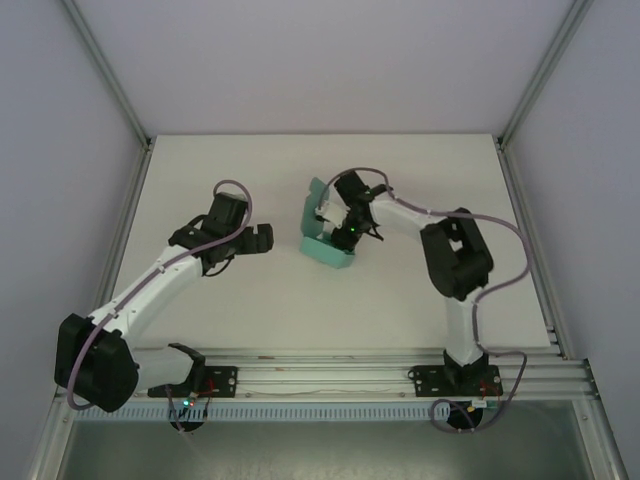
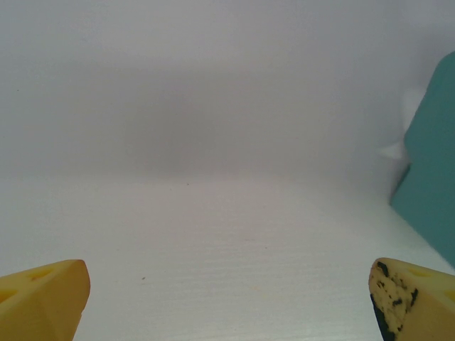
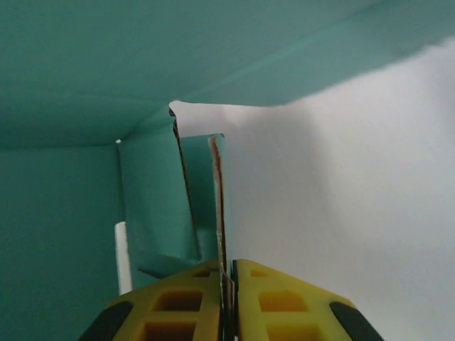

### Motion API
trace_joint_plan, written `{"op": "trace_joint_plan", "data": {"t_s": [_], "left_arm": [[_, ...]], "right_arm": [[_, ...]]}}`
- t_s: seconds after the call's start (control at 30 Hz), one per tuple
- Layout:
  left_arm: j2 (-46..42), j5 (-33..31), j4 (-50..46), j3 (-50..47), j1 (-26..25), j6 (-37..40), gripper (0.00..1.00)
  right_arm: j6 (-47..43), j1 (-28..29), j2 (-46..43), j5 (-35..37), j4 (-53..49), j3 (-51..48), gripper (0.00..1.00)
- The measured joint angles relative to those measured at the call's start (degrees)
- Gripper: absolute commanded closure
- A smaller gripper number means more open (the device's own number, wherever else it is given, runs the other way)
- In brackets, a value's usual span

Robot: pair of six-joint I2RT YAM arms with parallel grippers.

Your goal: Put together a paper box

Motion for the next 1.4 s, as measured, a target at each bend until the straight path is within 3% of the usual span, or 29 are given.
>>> {"op": "trace_joint_plan", "data": {"t_s": [0.3,0.53,0.67,0.77,0.9,1.0,1.13,1.27,1.4], "left_arm": [[1.7,1.0,0.9,0.1,0.0,-0.4,0.00],[1.8,1.2,2.2,0.1,0.0,-1.3,0.00],[2.0,2.3,2.8,0.1,0.0,-1.7,0.00],[2.2,3.1,3.3,0.1,0.0,-2.8,0.00],[2.7,4.9,5.2,0.1,0.0,-3.9,0.00],[4.5,6.1,6.1,1.2,0.0,-4.3,0.00],[9.1,9.2,9.8,4.1,-0.6,-1.4,0.00],[16.7,11.9,11.5,9.6,-1.3,2.2,0.12],[23.8,16.6,14.6,14.8,-1.3,9.9,0.12]], "right_arm": [[24.4,1.7,-16.7,23.3,17.9,-18.0,0.89],[36.6,7.6,-16.0,38.4,15.5,-20.3,0.89],[41.7,8.5,-15.6,43.9,12.4,-18.9,0.82],[46.1,8.5,-15.6,45.6,11.3,-18.3,0.73],[50.6,8.5,-17.5,45.1,10.9,-19.3,0.48],[52.7,8.5,-21.5,44.9,11.2,-21.7,0.42],[53.8,8.2,-28.6,43.6,12.2,-24.7,0.19],[54.9,5.0,-35.8,40.1,14.4,-28.3,0.12],[55.5,-1.7,-40.4,34.1,15.3,-32.2,0.12]]}}
